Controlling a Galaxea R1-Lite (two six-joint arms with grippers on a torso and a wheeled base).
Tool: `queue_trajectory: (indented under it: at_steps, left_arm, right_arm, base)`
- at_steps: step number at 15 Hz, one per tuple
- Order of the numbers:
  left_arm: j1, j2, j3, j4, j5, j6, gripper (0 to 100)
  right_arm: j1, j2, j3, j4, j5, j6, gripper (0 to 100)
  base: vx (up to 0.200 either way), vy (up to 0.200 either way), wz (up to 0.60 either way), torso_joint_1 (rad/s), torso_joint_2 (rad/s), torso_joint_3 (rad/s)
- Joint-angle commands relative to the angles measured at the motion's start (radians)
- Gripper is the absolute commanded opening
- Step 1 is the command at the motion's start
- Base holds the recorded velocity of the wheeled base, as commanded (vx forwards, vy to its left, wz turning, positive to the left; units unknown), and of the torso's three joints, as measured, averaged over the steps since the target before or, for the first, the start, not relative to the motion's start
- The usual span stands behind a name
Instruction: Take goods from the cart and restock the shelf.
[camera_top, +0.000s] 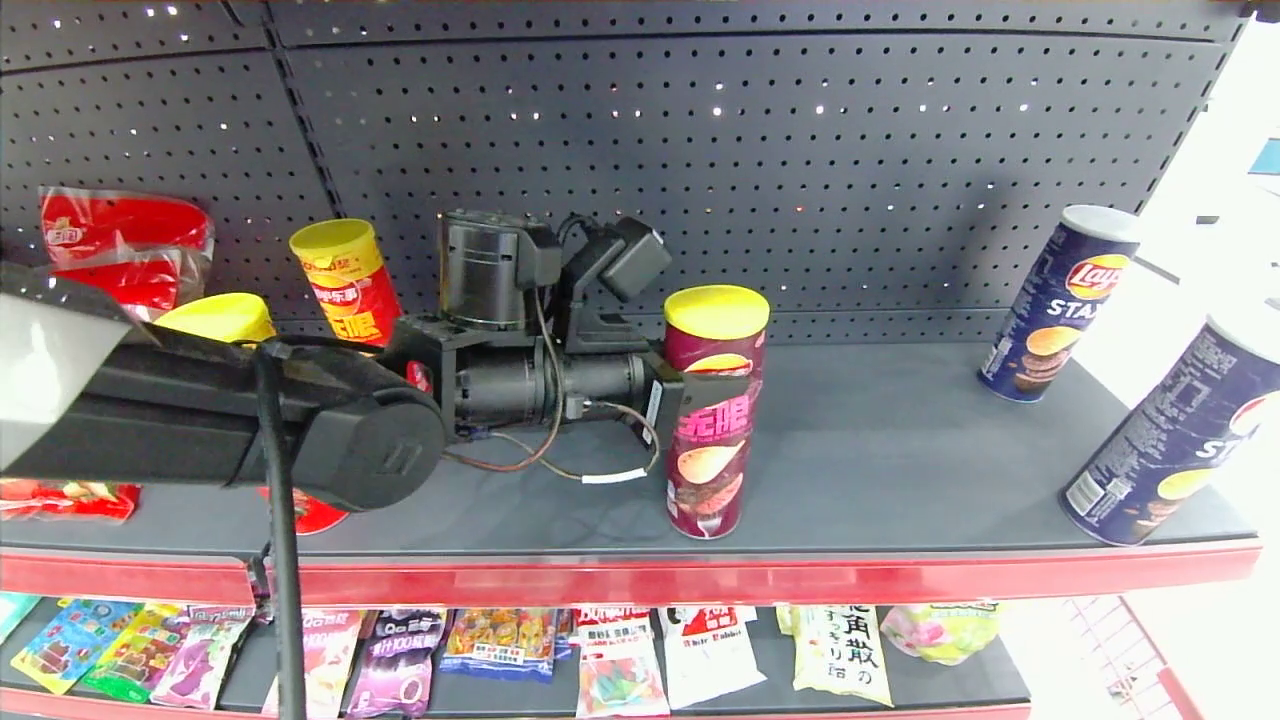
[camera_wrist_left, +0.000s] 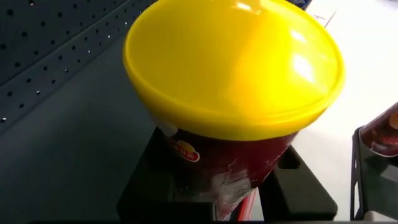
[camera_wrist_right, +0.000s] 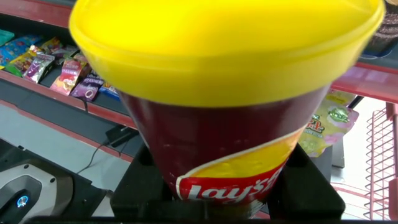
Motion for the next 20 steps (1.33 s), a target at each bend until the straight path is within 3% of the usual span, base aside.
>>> queue_trajectory:
  at_steps: [1, 5, 6, 8, 15, 20]
  left_arm:
    - [-0.003, -0.007, 0.018, -0.013, 0.000, 0.005, 0]
    - [-0.003, -0.011, 0.065, -0.069, -0.003, 0.011, 0]
    - [-0.002, -0.013, 0.070, -0.072, -0.004, 0.034, 0]
    - [-0.002, -0.021, 0.074, -0.070, -0.010, 0.051, 0]
    - [0.000, -0.073, 0.091, -0.032, -0.013, 0.052, 0]
    - [0.000, -0.082, 0.140, -0.033, -0.013, 0.083, 0]
  right_arm:
    - [0.001, 0.000, -0.001, 0.000, 0.000, 0.001, 0]
    - [0.001, 0.000, -0.001, 0.000, 0.000, 0.001, 0]
    - [0.001, 0.000, -0.001, 0.000, 0.000, 0.001, 0]
    - [0.001, 0.000, -0.003, 0.000, 0.000, -0.001, 0]
    - [0.001, 0.000, -0.001, 0.000, 0.000, -0.001, 0]
    - [0.001, 0.000, -0.003, 0.000, 0.000, -0.001, 0]
  base:
    - [0.000, 0.000, 0.00, 0.000, 0.00, 0.000]
    - [0.000, 0.000, 0.00, 0.000, 0.00, 0.000]
    - [0.000, 0.000, 0.00, 0.000, 0.00, 0.000]
    - [0.000, 0.000, 0.00, 0.000, 0.00, 0.000]
    - [0.000, 0.000, 0.00, 0.000, 0.00, 0.000]
    - [0.000, 0.000, 0.00, 0.000, 0.00, 0.000]
